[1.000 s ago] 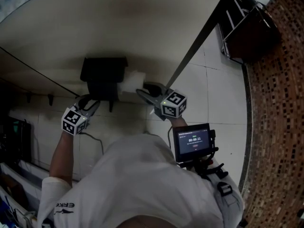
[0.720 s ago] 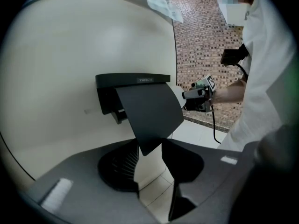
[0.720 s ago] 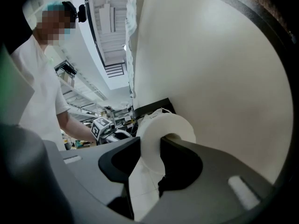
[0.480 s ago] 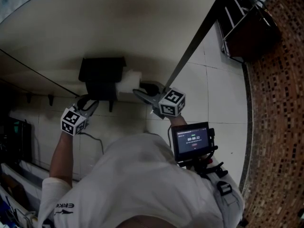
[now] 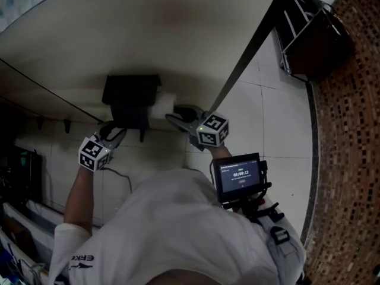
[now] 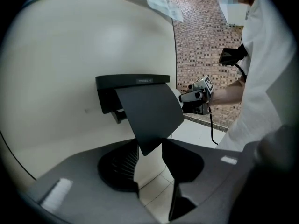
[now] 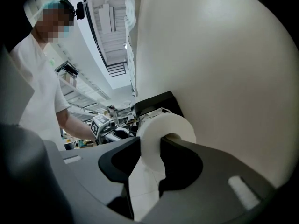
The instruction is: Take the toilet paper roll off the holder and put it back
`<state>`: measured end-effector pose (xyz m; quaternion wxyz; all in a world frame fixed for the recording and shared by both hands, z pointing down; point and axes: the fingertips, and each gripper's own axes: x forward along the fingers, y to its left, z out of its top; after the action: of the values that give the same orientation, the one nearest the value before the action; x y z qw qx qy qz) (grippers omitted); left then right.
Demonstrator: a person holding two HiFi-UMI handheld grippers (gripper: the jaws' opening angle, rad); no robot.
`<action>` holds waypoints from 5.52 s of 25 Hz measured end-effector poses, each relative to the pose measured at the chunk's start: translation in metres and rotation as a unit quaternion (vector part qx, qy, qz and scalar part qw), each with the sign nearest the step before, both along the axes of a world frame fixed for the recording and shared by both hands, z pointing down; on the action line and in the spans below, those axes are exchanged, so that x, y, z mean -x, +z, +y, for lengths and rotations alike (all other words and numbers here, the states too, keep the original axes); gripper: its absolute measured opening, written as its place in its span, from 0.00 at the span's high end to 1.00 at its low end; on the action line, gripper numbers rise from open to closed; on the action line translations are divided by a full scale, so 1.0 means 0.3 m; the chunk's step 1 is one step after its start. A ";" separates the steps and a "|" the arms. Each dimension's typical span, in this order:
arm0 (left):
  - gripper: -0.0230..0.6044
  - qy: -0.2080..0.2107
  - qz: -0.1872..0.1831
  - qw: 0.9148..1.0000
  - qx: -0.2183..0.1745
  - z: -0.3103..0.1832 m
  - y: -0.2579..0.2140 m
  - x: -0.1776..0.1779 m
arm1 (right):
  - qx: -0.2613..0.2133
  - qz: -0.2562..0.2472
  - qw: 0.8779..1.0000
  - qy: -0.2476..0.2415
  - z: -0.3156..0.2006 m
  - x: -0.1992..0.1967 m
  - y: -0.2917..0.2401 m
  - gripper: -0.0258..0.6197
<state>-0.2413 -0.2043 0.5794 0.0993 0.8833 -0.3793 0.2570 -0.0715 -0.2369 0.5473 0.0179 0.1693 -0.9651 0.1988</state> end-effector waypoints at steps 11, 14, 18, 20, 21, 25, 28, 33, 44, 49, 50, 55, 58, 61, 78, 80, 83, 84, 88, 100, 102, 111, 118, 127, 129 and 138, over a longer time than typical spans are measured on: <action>0.71 0.002 -0.005 1.000 0.008 0.027 -0.024 -0.009 | 0.003 -0.013 1.000 -0.016 -0.003 0.054 -0.002 0.73; 0.71 0.001 -0.006 1.000 0.008 0.030 -0.030 -0.014 | 0.003 -0.014 1.000 -0.018 -0.004 0.066 -0.006 0.73; 0.71 -0.001 -0.006 1.000 0.009 0.029 -0.032 -0.018 | 0.005 -0.014 1.000 -0.017 -0.009 0.081 -0.006 0.73; 0.71 -0.002 -0.006 1.000 0.009 0.030 -0.033 -0.019 | 0.005 -0.015 1.000 -0.017 -0.011 0.088 -0.006 0.73; 0.71 -0.003 -0.006 1.000 0.010 0.030 -0.033 -0.019 | 0.006 -0.015 1.000 -0.017 -0.012 0.091 -0.005 0.73; 0.71 -0.004 -0.005 1.000 0.012 0.028 -0.032 -0.020 | 0.010 -0.021 1.000 -0.014 -0.017 0.101 -0.005 0.72; 0.71 -0.005 -0.005 1.000 0.013 0.029 -0.032 -0.023 | 0.013 -0.025 1.000 -0.014 -0.019 0.111 -0.006 0.72; 0.71 -0.004 -0.008 1.000 0.015 0.030 -0.033 -0.028 | 0.011 -0.024 1.000 -0.012 -0.022 0.122 -0.009 0.72; 0.71 -0.004 -0.009 1.000 0.013 0.026 -0.032 -0.031 | -0.004 -0.009 1.000 -0.004 -0.023 0.146 -0.022 0.63; 0.71 -0.004 -0.009 1.000 0.012 0.027 -0.034 -0.022 | -0.015 0.003 1.000 0.000 -0.020 0.138 -0.028 0.60; 0.71 -0.004 -0.008 1.000 0.011 0.027 -0.032 -0.020 | -0.016 0.004 1.000 0.002 -0.021 0.133 -0.029 0.60; 0.71 -0.005 -0.007 1.000 0.010 0.021 -0.028 -0.011 | -0.020 0.003 1.000 0.013 -0.033 0.102 -0.034 0.56; 0.71 -0.004 -0.006 1.000 0.010 0.018 -0.025 -0.006 | -0.020 0.002 1.000 0.013 -0.037 0.082 -0.034 0.49; 0.71 -0.004 -0.006 1.000 0.009 0.018 -0.023 0.000 | -0.024 0.014 1.000 0.003 -0.042 0.065 -0.025 0.41; 0.71 -0.008 -0.009 1.000 0.006 0.029 -0.025 -0.003 | -0.142 0.191 0.967 -0.093 -0.053 0.120 0.025 0.46; 0.71 -0.008 -0.009 1.000 0.006 0.027 -0.023 0.000 | -0.147 0.192 0.966 -0.096 -0.057 0.138 0.020 0.46; 0.71 -0.009 -0.005 1.000 0.009 0.012 -0.006 0.019 | -0.147 0.196 0.964 -0.105 -0.067 0.183 0.042 0.47; 0.71 -0.009 -0.004 1.000 0.010 0.004 0.006 0.032 | -0.146 0.195 0.964 -0.107 -0.071 0.203 0.048 0.47; 0.71 -0.008 -0.003 1.000 0.010 -0.007 0.029 0.042 | -0.147 0.194 0.964 -0.111 -0.080 0.237 0.061 0.48; 0.71 -0.001 -0.009 1.000 0.007 0.011 -0.004 0.013 | -0.150 0.178 0.967 -0.105 -0.081 0.272 0.038 0.50; 0.71 -0.001 -0.010 1.000 0.006 0.014 -0.013 0.008 | -0.148 0.173 0.968 -0.106 -0.078 0.280 0.030 0.50; 0.71 0.001 -0.010 1.000 0.008 0.018 -0.021 0.001 | -0.146 0.166 0.969 -0.106 -0.073 0.286 0.023 0.49; 0.71 0.001 -0.014 1.000 0.010 0.015 -0.010 0.009 | -0.145 0.168 0.970 -0.104 -0.075 0.287 0.021 0.49; 0.71 0.006 -0.012 1.000 0.012 0.004 0.001 0.008 | -0.147 0.167 0.970 -0.093 -0.087 0.261 0.023 0.47; 0.72 0.004 -0.009 1.000 0.010 -0.004 0.008 0.023 | -0.143 0.171 0.971 -0.081 -0.091 0.239 0.021 0.47; 0.74 -0.016 -0.011 1.000 -0.004 -0.055 0.036 0.004 | -0.156 0.140 0.977 0.040 -0.040 0.005 -0.141 0.54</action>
<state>-0.2424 -0.2207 0.5902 0.0958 0.8745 -0.3955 0.2639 -0.0730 -0.2488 0.5051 0.1188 0.2346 -0.9646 0.0211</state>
